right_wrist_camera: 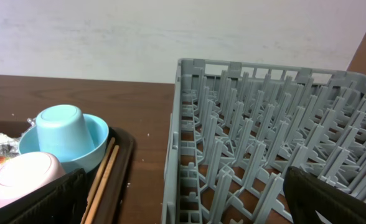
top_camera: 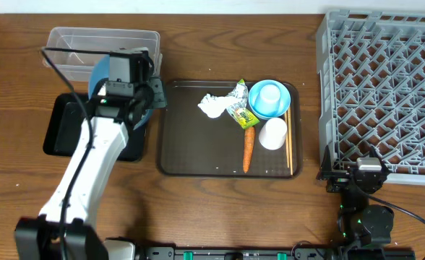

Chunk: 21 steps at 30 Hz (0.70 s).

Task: Sort waste into correct bins and load items into the dishwasher rack
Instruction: 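Lift the blue bowl and carry it left over the black tray, then tilt the blue bowl to pour rice onto the black tray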

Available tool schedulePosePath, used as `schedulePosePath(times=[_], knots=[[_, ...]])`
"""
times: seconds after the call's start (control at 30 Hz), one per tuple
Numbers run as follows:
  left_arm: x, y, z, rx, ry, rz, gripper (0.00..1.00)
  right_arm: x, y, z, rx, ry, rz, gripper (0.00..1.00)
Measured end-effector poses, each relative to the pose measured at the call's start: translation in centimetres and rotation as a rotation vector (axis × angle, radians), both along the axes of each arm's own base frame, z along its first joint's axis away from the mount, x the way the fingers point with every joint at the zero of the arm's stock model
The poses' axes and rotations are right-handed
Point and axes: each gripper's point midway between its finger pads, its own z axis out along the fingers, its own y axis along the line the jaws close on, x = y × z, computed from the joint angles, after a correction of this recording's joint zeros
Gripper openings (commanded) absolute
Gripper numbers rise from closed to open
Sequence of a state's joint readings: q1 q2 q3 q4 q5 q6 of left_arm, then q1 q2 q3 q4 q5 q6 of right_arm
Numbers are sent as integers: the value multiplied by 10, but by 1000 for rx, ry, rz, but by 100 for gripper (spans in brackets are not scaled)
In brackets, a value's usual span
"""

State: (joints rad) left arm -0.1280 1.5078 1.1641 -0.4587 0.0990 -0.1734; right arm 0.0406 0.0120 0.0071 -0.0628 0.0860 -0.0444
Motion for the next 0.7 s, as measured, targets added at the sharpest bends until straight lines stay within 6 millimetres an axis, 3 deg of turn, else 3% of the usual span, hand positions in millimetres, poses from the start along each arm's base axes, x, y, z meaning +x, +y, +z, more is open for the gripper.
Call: schedulePosePath(times=[0.23, 0.43, 0.7], knots=[[6, 9, -4, -114, 19, 103, 6, 0, 0, 0, 0, 0, 0, 99], [15, 25, 8, -312, -5, 129, 6, 0, 0, 0, 0, 0, 0, 99], [9, 48, 19, -512, 12, 132, 6, 0, 0, 0, 0, 0, 0, 99]])
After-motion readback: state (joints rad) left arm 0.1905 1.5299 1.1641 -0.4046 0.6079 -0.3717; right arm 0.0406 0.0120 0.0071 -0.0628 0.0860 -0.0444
